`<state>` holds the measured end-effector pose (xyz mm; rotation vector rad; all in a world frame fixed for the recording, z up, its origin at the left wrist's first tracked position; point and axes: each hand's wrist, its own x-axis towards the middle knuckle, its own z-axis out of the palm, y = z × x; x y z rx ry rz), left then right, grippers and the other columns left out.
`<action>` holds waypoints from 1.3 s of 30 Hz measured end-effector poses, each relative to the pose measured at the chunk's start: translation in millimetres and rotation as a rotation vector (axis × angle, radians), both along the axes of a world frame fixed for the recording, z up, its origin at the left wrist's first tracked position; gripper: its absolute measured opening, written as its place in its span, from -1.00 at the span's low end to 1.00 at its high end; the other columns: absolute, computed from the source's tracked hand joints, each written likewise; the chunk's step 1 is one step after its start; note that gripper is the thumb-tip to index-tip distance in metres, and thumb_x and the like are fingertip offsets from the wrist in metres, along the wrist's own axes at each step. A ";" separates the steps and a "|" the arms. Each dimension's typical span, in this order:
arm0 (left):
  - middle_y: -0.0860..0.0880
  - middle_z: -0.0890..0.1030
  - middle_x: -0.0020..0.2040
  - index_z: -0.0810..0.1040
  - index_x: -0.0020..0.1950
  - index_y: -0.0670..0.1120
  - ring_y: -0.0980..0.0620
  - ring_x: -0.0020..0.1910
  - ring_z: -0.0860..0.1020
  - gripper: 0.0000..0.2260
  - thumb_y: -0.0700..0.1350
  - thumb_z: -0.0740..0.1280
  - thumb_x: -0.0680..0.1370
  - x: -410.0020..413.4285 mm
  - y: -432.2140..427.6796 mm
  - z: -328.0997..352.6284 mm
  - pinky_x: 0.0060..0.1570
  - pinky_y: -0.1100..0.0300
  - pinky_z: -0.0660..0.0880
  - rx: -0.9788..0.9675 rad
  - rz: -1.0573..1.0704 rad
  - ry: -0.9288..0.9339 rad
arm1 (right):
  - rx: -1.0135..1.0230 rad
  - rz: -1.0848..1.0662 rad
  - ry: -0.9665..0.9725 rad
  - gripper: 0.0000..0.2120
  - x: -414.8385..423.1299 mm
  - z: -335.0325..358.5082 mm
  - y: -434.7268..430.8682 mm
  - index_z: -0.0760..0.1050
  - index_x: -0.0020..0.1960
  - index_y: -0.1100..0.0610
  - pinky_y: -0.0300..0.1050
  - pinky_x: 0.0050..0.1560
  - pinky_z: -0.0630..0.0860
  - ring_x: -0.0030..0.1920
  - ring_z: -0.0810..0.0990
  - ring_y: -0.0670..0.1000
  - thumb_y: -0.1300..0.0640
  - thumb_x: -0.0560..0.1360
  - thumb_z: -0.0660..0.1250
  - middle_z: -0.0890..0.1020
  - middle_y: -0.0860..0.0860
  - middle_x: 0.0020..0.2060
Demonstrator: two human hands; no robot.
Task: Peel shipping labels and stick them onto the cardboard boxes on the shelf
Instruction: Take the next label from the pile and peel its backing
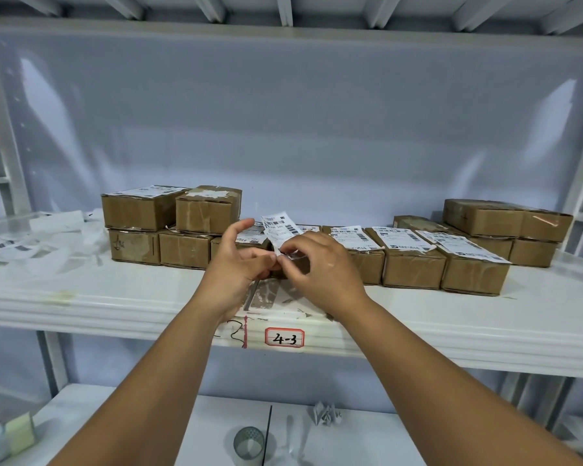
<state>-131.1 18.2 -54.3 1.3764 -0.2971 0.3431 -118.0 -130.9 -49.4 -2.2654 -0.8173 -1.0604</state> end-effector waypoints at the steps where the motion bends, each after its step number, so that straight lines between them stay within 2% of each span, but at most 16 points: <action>1: -0.09 0.68 -0.23 0.32 0.33 0.02 -0.02 -0.18 0.62 -0.50 -0.36 0.34 0.49 -0.2 0.1 0.0 -0.08 0.12 0.52 0.012 -0.002 -0.009 | 0.002 -0.006 -0.005 -0.81 0.3 -0.2 0.4 0.62 -0.09 0.11 -0.20 -0.10 0.39 -0.12 0.58 0.04 0.03 0.43 0.31 0.65 -0.01 -0.18; 7: -0.02 0.67 -0.28 0.40 0.27 -0.05 0.08 -0.24 0.64 -0.63 -0.37 0.27 0.54 -1.7 -1.4 -1.2 -0.23 0.29 0.53 0.038 0.001 -0.061 | -0.007 -0.005 -0.048 -0.81 3.7 -2.0 1.8 0.65 -0.10 0.12 -0.15 -0.12 0.47 -0.17 0.61 0.06 0.05 0.43 0.32 0.67 0.00 -0.21; 10: -0.02 0.68 -0.28 0.41 0.25 -0.05 0.07 -0.23 0.63 -0.66 -0.36 0.27 0.54 -2.1 -2.0 -1.0 -0.18 0.24 0.53 0.043 0.002 -0.054 | -0.003 0.010 -0.038 -0.82 3.3 -2.4 1.4 0.65 -0.09 0.12 -0.13 -0.15 0.51 -0.18 0.60 0.04 0.05 0.41 0.37 0.66 -0.01 -0.22; 14: -0.03 0.69 -0.25 0.43 0.23 -0.02 0.07 -0.21 0.63 -0.66 -0.33 0.30 0.53 -3.4 -2.1 -0.7 -0.16 0.23 0.50 0.067 0.019 -0.047 | -0.031 0.000 -0.035 -0.84 2.6 -1.7 -0.6 0.63 -0.05 0.13 -0.16 -0.10 0.46 -0.12 0.58 0.03 0.08 0.43 0.42 0.66 0.00 -0.17; 17: -0.04 0.69 -0.25 0.43 0.22 -0.03 0.07 -0.25 0.64 -0.64 -0.37 0.30 0.52 -5.1 -2.8 -0.1 -0.26 0.29 0.51 0.037 0.021 -0.037 | -0.061 -0.007 -0.029 -0.83 2.4 -1.0 -1.4 0.63 0.00 0.12 -0.20 -0.06 0.38 -0.07 0.57 0.03 0.07 0.47 0.40 0.66 0.00 -0.12; 19: -0.06 0.68 -0.26 0.43 0.22 -0.04 0.06 -0.27 0.64 -0.63 -0.39 0.30 0.51 -5.4 -3.3 0.2 -0.29 0.31 0.51 0.022 0.017 -0.031 | -0.063 -0.008 -0.023 -0.83 2.7 -1.4 -1.0 0.63 0.00 0.12 -0.16 -0.04 0.41 -0.06 0.57 0.04 0.06 0.48 0.39 0.66 0.01 -0.10; 23: -0.08 0.66 -0.26 0.42 0.25 -0.07 0.04 -0.28 0.63 -0.59 -0.43 0.29 0.49 -5.4 -3.3 -0.3 -0.24 0.28 0.52 0.042 0.002 -0.024 | -0.048 0.006 -0.018 -0.83 4.2 -2.7 -0.1 0.64 -0.04 0.12 -0.07 -0.07 0.51 -0.10 0.59 0.07 0.06 0.45 0.38 0.67 0.02 -0.15; 39: -0.02 0.65 -0.33 0.42 0.24 -0.08 0.07 -0.30 0.63 -0.61 -0.42 0.29 0.50 -6.5 -3.2 1.1 -0.26 0.29 0.52 0.035 0.000 -0.020 | -0.009 0.018 -0.034 -0.79 3.5 -2.4 1.0 0.67 -0.06 0.12 -0.13 -0.08 0.51 -0.14 0.62 0.05 0.06 0.44 0.31 0.69 0.01 -0.17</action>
